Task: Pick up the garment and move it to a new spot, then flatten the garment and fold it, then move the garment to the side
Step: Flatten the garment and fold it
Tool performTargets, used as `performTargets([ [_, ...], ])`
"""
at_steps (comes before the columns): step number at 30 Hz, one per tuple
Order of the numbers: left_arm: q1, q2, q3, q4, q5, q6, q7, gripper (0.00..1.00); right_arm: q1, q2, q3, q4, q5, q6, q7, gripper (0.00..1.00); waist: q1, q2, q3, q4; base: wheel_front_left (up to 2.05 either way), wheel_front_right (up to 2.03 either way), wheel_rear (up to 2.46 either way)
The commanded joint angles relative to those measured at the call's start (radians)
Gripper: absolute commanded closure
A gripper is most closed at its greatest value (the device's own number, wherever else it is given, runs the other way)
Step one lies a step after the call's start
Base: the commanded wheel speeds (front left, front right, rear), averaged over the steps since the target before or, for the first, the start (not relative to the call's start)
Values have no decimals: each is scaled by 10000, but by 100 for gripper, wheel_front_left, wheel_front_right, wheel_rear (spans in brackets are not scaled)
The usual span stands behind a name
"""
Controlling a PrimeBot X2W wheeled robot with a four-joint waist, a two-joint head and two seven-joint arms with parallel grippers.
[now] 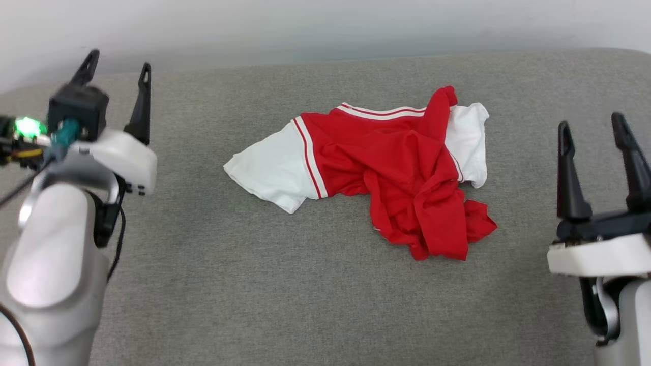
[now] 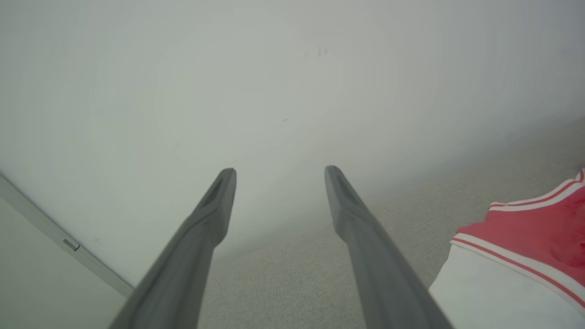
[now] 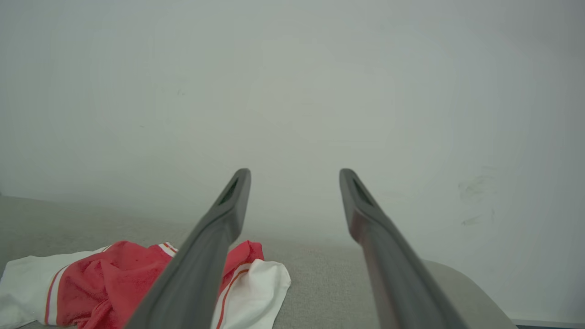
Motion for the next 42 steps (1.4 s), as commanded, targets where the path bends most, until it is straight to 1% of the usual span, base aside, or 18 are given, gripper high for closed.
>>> performTargets([
  [1, -414, 111, -162, 161, -118, -188, 486, 0, 389, 206, -61, -278, -100, -7, -15, 0, 0, -1, 34, -95, 0, 0, 0],
  [4, -1233, 296, -545, 372, -387, -415, 1473, 0, 965, 490, -108, -624, -92, -7, -16, 0, 0, -1, 129, -215, 0, 0, 0],
  [7, -1879, 537, -1238, 701, -913, -542, 2826, 0, 1356, 663, -114, -847, -173, -5, -18, 0, 0, -1, 242, -333, 0, 0, 0],
  [9, -2283, 774, -2153, 793, -1683, -550, 3877, 0, 1540, 756, -111, -982, -184, -7, -18, 0, 0, -1, 339, -432, 0, 0, 0],
  [12, -2877, 1502, -3525, 687, -2964, -546, 5416, 0, 1704, 874, -112, -1200, -125, -7, -16, 0, 0, -1, 531, -582, 0, 0, 0],
  [14, -3190, 1831, -4242, 570, -3900, -549, 6413, 0, 1737, 926, -65, -1268, -100, -7, -18, 0, 0, -1, 686, -690, 0, 0, 0],
  [15, -3363, 1982, -4535, 510, -4328, -550, 6869, 0, 1728, 940, -42, -1290, -109, -5, -17, 0, 0, -1, 771, -737, 0, 0, 0],
  [16, -3363, 1982, -4535, 510, -4328, -550, 6869, 0, 1728, 940, -42, -1290, -109, -5, -17, 0, 0, -1, 771, -737, 0, 0, 0],
  [20, -3939, 2600, -5532, 359, -5573, -552, 8557, 0, 1549, 990, 107, -1386, -166, -5, -18, 0, 0, -1, 1164, -961, 0, 0, 0],
  [24, -4396, 2954, -6318, 323, -6407, -553, 9975, 0, 1314, 998, 230, -1444, -211, -7, -18, 0, 0, -1, 1613, -1183, 0, 0, 0],
  [27, -4645, 3089, -6795, 408, -6724, -553, 10613, 0, 1131, 1000, 334, -1456, -126, -7, -19, 0, 0, -1, 1964, -1337, 0, 0, 0],
  [30, -4827, 3142, -7189, 610, -6880, -554, 11002, 0, 963, 1000, 462, -1476, -148, -7, -19, 0, 0, -1, 2285, -1488, 0, 0, 0],
  [31, -4935, 3175, -7465, 700, -6920, -554, 11181, 0, 867, 1000, 537, -1496, -158, -7, -19, 0, 0, -1, 2476, -1576, 0, 0, 0],
  [34, -5001, 3222, -7750, 815, -6989, -554, 11317, 0, 755, 998, 587, -1500, -126, -7, -19, 0, 0, -1, 2651, -1654, 0, 0, 0],
  [39, -4824, 3287, -8609, 1102, -7137, -553, 11565, 1, 643, 998, 676, -1426, -95, -7, -19, 0, 0, -1, 2879, -1734, 0, 0, 0],
  [40, -4819, 3303, -8786, 1091, -7218, -553, 11579, 100, 637, 998, 684, -1405, -96, -7, -19, 0, 0, -1, 2884, -1727, 0, 0, 0],
  [42, -4822, 3346, -8997, 1086, -7411, -553, 11523, 100, 673, 996, 634, -1352, -124, -7, -19, 0, 0, -1, 2817, -1651, 0, 0, 0],
])
